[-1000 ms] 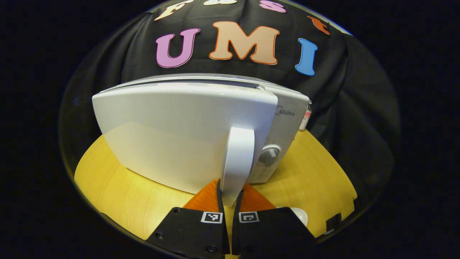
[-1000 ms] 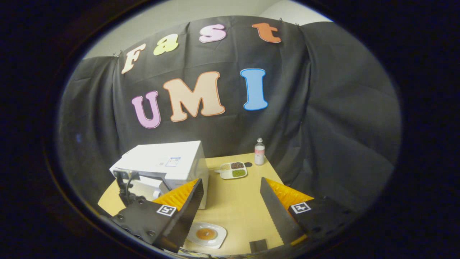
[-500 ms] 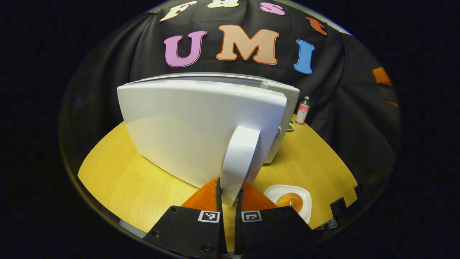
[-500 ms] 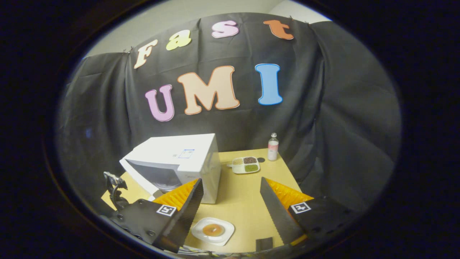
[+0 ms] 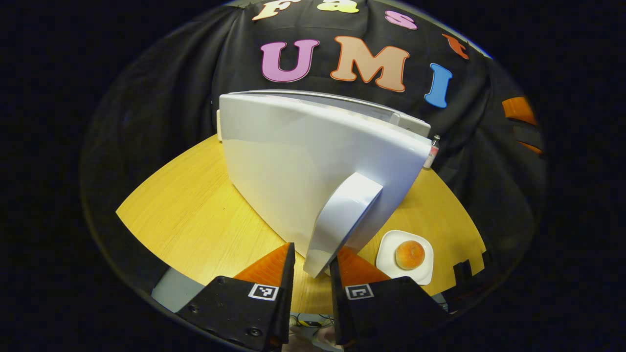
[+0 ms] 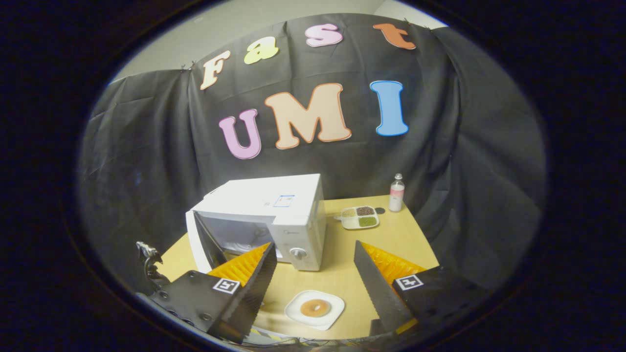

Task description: Open the microwave oven with the left hand, put the food in, and close the microwave oven.

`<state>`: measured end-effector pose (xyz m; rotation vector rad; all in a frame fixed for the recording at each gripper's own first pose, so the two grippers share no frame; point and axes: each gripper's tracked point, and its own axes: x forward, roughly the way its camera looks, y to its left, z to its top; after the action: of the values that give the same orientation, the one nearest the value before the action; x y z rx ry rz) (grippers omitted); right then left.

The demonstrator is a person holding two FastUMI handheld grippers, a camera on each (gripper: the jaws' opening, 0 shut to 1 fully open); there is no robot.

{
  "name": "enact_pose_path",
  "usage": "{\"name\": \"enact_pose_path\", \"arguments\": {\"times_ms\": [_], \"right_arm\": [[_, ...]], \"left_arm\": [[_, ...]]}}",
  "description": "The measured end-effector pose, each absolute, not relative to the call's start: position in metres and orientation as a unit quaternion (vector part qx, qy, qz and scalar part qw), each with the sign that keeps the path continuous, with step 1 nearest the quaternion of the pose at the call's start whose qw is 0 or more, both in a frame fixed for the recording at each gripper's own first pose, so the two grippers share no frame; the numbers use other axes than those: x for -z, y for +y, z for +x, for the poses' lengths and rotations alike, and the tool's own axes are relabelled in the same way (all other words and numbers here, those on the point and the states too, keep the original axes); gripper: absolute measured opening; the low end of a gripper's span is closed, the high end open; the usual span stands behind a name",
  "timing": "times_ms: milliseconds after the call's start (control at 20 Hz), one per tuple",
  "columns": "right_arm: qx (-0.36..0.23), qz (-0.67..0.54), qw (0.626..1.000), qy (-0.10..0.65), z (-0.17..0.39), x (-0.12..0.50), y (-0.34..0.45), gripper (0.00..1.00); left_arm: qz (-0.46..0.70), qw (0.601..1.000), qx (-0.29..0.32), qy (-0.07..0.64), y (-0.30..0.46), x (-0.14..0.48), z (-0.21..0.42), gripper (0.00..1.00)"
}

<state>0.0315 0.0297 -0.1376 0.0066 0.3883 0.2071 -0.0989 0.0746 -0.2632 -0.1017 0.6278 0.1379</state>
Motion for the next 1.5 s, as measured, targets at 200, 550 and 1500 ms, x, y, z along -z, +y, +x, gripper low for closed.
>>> {"name": "enact_pose_path", "arguments": {"times_ms": [200,550,1500], "right_arm": [[-0.124,-0.003,0.973,0.196,0.03,0.146,0.055,0.92],[-0.152,-0.006,0.963,0.222,0.022,0.172,0.097,0.92],[-0.114,-0.001,0.957,0.266,-0.006,0.233,0.169,0.99]], "left_arm": [[-0.036,0.945,-0.108,0.308,0.114,0.257,-0.124,0.5],[-0.044,0.935,-0.164,0.312,0.176,0.246,-0.17,0.8],[-0.113,0.923,-0.193,0.313,0.292,0.227,-0.235,0.93]]}}
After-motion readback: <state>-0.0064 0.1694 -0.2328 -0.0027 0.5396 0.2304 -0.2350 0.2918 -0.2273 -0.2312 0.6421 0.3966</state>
